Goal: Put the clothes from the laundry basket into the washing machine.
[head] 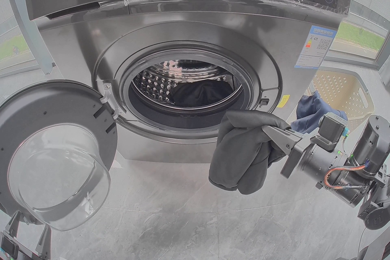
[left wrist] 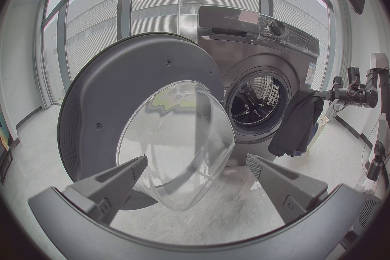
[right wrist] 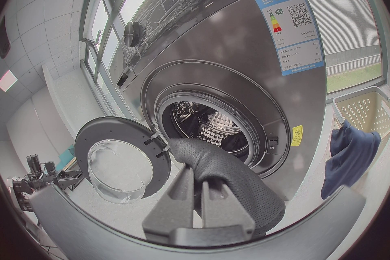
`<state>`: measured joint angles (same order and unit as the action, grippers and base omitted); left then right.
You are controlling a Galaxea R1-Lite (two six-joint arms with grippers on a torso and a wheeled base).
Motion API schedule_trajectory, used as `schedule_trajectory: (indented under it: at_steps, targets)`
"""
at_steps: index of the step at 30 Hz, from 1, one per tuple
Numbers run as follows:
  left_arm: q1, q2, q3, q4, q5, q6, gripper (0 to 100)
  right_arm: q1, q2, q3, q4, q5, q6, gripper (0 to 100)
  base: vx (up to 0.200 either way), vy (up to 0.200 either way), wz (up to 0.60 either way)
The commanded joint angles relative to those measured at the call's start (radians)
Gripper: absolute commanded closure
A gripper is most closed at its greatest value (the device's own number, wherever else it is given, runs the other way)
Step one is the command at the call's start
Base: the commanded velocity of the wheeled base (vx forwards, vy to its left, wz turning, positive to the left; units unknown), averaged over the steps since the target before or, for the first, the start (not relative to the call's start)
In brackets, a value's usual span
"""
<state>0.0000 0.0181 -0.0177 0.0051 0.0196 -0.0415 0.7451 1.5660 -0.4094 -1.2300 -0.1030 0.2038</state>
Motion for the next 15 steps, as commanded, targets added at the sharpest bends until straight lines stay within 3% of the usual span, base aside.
schedule_trajectory:
  at_steps: [1,11,15]
  targets:
    - [0.000,-0.017,0.015,-0.001,0.000,0.000,0,0.000,0.002,0.000,0.000,0.000,0.000,100,-0.200,0.000,0.00]
    - [0.000,-0.017,0.015,-0.001,0.000,-0.001,0,0.000,0.002,0.000,0.000,0.000,0.000,100,-0.020,0.000,0.00]
    - [0.000,-0.017,0.015,0.001,0.000,0.000,0,-0.001,0.002,0.000,0.000,0.000,0.000,100,0.000,0.200,0.00]
